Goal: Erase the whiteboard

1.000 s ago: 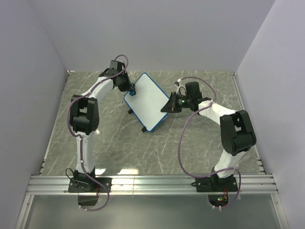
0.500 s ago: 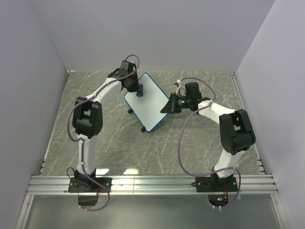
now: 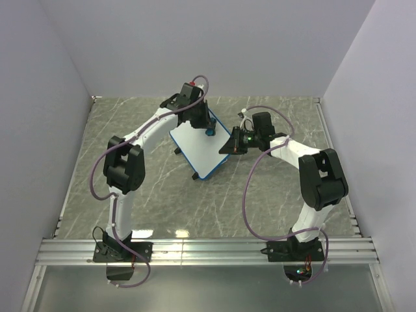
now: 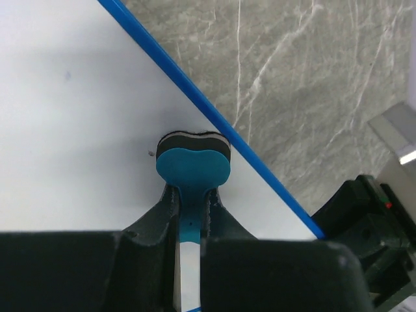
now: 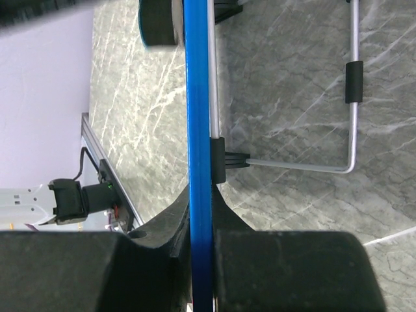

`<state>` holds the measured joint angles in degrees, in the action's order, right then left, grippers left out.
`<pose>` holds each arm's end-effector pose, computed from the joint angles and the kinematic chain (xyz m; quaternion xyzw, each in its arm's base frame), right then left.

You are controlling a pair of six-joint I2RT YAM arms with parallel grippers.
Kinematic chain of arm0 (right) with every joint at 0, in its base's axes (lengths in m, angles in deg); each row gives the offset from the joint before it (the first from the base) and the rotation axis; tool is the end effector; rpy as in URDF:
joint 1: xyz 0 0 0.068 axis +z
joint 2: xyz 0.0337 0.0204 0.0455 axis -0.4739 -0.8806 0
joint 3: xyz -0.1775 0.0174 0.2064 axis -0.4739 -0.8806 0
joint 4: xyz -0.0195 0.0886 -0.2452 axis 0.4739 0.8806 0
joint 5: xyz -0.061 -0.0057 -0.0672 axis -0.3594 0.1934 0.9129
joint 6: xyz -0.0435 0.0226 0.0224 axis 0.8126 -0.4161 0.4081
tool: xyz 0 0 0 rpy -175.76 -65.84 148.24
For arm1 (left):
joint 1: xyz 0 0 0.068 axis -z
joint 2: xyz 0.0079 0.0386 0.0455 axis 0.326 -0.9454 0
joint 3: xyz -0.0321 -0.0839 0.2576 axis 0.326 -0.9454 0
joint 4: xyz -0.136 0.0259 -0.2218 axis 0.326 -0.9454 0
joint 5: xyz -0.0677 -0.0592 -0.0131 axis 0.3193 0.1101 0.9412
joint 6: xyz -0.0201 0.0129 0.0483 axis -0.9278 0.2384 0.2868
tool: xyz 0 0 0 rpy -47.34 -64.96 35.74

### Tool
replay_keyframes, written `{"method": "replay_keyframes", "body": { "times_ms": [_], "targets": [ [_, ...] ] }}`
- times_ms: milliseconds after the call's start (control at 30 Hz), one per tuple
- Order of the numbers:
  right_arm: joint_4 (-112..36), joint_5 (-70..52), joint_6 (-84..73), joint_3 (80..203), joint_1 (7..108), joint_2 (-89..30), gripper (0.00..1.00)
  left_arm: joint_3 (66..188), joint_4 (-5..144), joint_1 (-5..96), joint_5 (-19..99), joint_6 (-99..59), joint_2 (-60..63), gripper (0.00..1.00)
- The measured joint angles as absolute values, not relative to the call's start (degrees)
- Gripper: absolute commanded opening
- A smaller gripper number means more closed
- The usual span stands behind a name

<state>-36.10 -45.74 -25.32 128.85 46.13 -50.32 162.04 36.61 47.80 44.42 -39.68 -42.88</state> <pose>0.3513 0.1393 0.1997 -0.0909 0.8522 0.4650 0.2217 0.4201 -0.2396 0.2692 0.0215 0.9156 -0.2821 0.2857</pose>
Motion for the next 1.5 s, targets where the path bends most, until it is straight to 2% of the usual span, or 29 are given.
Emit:
{"method": "replay_keyframes", "body": {
  "times_ms": [333, 433, 833, 1067, 1300, 1333, 1367, 1467, 1500],
  "targets": [
    [-36.2, -45.7, -25.4, 128.8, 46.3, -50.3, 0.00, 177.0, 33.1, 40.3, 47.0, -41.1, -53.0, 0.00],
    [-36.0, -45.7, -25.5, 128.9, 46.3, -50.3, 0.00, 177.8, 32.7, 38.1, 46.6, -41.7, -54.4, 0.00],
    [-35.6, -45.7, -24.4, 129.4, 46.7, -50.4, 0.00, 156.9, 36.5, 35.3, 41.9, -41.6, -44.6, 0.00],
    [-37.3, -44.9, -24.0, 127.7, 46.9, -49.2, 0.00, 149.4, 34.1, 30.2, 40.0, -41.0, -39.1, 0.00],
    [-40.3, -42.4, -26.0, 123.1, 47.2, -45.8, 0.00, 140.9, 33.8, 25.7, 36.9, -40.4, -28.6, 0.00],
    [-40.5, -42.2, -26.2, 123.0, 47.2, -45.7, 0.02, 139.3, 33.9, 25.6, 36.5, -40.3, -27.2, 0.00],
    [-40.7, -42.1, -26.4, 122.8, 47.2, -45.6, 0.12, 138.2, 33.8, 25.7, 36.1, -40.3, -26.2, 0.00],
    [-41.0, -40.7, -26.8, 122.3, 47.4, -45.2, 0.35, 133.5, 33.8, 25.7, 34.8, -40.3, -23.5, 0.00],
    [-40.8, -40.0, -26.6, 121.6, 47.6, -45.1, 0.49, 131.9, 33.6, 25.6, 34.5, -40.3, -22.9, 0.00]
  ]
}}
